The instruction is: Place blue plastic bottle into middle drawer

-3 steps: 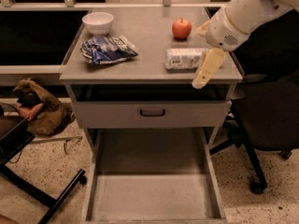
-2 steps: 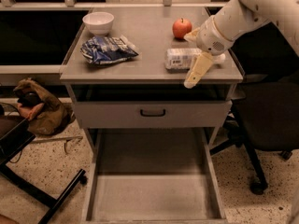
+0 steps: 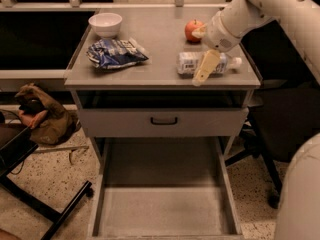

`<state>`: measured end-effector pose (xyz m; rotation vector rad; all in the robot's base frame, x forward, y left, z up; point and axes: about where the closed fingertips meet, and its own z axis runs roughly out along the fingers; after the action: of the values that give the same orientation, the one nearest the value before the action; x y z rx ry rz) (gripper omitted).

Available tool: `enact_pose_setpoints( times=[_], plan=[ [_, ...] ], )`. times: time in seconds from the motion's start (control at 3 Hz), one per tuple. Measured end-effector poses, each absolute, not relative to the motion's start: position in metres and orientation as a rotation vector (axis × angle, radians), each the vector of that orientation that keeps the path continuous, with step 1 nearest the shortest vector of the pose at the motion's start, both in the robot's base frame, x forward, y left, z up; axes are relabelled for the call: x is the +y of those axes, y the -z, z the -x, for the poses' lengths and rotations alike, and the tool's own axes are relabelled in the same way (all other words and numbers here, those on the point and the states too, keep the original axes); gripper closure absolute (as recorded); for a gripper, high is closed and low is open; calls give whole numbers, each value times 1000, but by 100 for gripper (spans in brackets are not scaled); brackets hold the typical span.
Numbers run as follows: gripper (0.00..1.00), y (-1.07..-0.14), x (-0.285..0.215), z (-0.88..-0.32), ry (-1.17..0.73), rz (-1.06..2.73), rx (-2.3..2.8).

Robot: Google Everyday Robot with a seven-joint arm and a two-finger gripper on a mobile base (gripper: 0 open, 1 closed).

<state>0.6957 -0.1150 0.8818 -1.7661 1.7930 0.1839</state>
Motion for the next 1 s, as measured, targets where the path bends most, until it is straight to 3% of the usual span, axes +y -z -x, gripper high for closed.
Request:
enact_pose_setpoints(
  times=[1.0],
  plan=[
    [0, -847, -131, -732, -186, 1729, 1814]
  ],
)
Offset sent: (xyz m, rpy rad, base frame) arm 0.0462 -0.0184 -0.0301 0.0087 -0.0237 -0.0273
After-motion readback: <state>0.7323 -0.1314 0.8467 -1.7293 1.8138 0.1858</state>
